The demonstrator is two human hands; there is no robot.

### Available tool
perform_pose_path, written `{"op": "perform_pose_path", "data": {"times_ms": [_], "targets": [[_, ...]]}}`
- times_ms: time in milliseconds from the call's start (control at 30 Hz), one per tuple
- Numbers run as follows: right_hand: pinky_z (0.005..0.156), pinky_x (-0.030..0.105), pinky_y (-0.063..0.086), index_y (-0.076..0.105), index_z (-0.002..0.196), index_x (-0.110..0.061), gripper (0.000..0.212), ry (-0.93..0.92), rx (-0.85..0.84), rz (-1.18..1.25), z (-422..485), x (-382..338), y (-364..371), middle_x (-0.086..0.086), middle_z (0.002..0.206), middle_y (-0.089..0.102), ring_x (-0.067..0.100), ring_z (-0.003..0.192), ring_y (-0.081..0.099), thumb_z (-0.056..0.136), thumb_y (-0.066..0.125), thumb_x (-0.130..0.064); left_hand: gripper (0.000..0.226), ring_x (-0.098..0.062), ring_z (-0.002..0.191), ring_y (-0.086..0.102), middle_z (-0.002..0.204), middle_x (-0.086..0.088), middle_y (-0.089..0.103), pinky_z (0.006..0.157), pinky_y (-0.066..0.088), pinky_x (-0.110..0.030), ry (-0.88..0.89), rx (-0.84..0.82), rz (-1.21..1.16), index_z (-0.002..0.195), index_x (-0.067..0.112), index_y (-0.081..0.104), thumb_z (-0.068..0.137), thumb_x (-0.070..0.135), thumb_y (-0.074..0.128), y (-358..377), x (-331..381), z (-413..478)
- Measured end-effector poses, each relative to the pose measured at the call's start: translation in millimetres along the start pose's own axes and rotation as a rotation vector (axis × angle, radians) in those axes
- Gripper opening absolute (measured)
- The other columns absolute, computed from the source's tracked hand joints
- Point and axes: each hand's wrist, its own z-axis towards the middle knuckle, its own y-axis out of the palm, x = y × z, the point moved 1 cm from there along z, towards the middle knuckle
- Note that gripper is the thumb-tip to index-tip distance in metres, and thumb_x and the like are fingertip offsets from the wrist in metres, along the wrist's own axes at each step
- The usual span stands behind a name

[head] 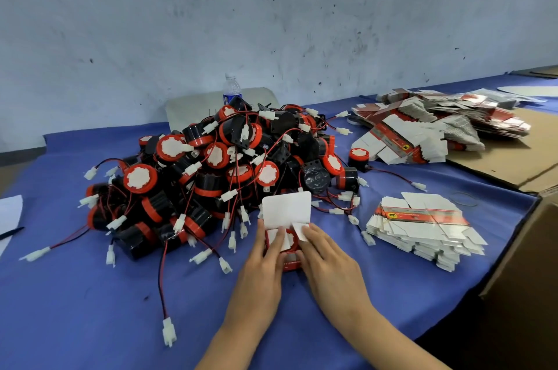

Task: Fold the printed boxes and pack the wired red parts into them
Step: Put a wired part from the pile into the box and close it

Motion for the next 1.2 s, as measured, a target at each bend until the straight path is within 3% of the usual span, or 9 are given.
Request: {"op": "perform_pose_path", "data": {"times_ms": [100, 200, 333, 500, 700, 833, 900, 1033, 1200], "targets": [[0.078, 0.023, 0.054, 0.07, 0.092, -0.016, 0.01, -0.134, 0.106, -0.062, -1.6, 4.0, -1.5, 0.0, 0.1, 0.073, 0.015, 0.097, 0.069, 0.082, 0.066, -0.015, 0.044, -0.006, 0.143, 0.017, 0.159, 0.008, -0.003, 0.105, 0.025, -0.008, 0.058, 0.073, 0.016, 0.142, 0.025, 0.045, 0.1, 0.012, 0.048, -2.5, 4.9, -0.9], [0.098, 0.029, 0.041, 0.057, 0.097, -0.017, 0.013, -0.132, 0.12, -0.016, -3.9, 5.2, -6.4, -0.006, 0.092, 0.071, 0.01, 0.094, 0.063, 0.089, 0.053, -0.025, 0.038, -0.017, 0.137, 0.036, 0.153, -0.007, 0.031, 0.106, 0.04, -0.025, 0.103, 0.172, 0.043, 0.128, 0.013, 0.062, 0.093, 0.001, 0.057, -2.6, 11.3, -3.0], [0.095, 0.028, 0.042, 0.058, 0.1, -0.018, 0.022, -0.086, 0.007, 0.092, -6.6, 7.3, -12.1, -0.011, 0.087, 0.069, 0.008, 0.084, 0.063, 0.092, 0.046, -0.034, 0.043, -0.028, 0.108, 0.062, 0.117, -0.01, 0.063, 0.089, 0.054, -0.039, 0.167, 0.171, 0.127, 0.114, 0.005, 0.069, 0.074, -0.013, 0.071, -2.0, 17.2, -3.8], [0.066, 0.015, 0.044, 0.054, 0.093, -0.031, 0.013, 0.494, 0.195, 0.761, 44.1, 21.4, -42.8, -0.013, 0.084, 0.065, 0.001, 0.077, 0.061, 0.091, 0.052, -0.044, 0.026, -0.005, 0.111, 0.05, 0.114, 0.002, 0.062, 0.096, 0.039, -0.015, 0.241, 0.169, 0.021, 0.108, 0.011, 0.072, 0.082, 0.01, 0.073, -4.2, 20.7, -4.9], [0.052, 0.027, 0.026, 0.044, 0.062, -0.019, 0.04, 0.368, -0.387, 0.753, 70.7, 20.9, -42.3, -0.008, 0.047, 0.03, 0.01, 0.044, 0.027, 0.1, 0.047, -0.032, 0.025, -0.006, 0.113, 0.055, 0.121, 0.01, 0.057, 0.096, 0.041, -0.012, 0.206, 0.094, -0.086, 0.108, 0.018, 0.071, 0.083, 0.019, 0.075, -3.8, 18.8, -5.3], [0.088, 0.046, 0.05, 0.073, 0.103, -0.019, 0.02, 0.334, -0.45, 0.789, 58.9, 23.0, -39.8, 0.015, 0.098, 0.071, 0.026, 0.091, 0.065, 0.097, 0.054, -0.025, 0.029, -0.008, 0.112, 0.056, 0.12, 0.007, 0.058, 0.096, 0.042, -0.014, 0.199, 0.094, -0.081, 0.11, 0.015, 0.071, 0.082, 0.014, 0.075, -2.6, 17.5, -4.3], [0.096, 0.036, 0.049, 0.069, 0.117, -0.018, 0.024, 0.327, -0.434, 0.74, 52.3, 22.9, -36.1, 0.005, 0.111, 0.071, 0.018, 0.102, 0.065, 0.094, 0.059, -0.019, 0.03, -0.007, 0.11, 0.056, 0.119, 0.007, 0.059, 0.094, 0.043, -0.014, 0.216, 0.085, -0.088, 0.111, 0.015, 0.069, 0.082, 0.011, 0.073, -2.7, 18.1, -4.2], [0.067, 0.023, 0.048, 0.07, 0.112, -0.032, 0.027, 0.306, -0.272, 0.624, 35.2, 18.8, -23.8, -0.007, 0.091, 0.074, 0.001, 0.071, 0.058, 0.094, 0.059, -0.015, 0.038, 0.003, 0.102, 0.054, 0.11, 0.016, 0.054, 0.085, 0.043, -0.009, 0.148, 0.239, -0.228, 0.101, 0.03, 0.057, 0.081, 0.002, 0.073, -7.3, 18.1, -4.6], [0.116, 0.031, 0.025, 0.057, 0.111, -0.051, 0.04, 0.158, -0.276, 0.662, 12.1, 18.0, -11.0, -0.041, 0.115, 0.052, -0.015, 0.123, 0.042, 0.092, 0.063, -0.015, 0.046, -0.005, 0.1, 0.055, 0.099, 0.005, 0.054, 0.083, 0.05, -0.017, -0.047, 0.348, -0.407, 0.104, 0.033, 0.051, 0.081, -0.001, 0.072, -11.5, 11.7, -4.7]]}}
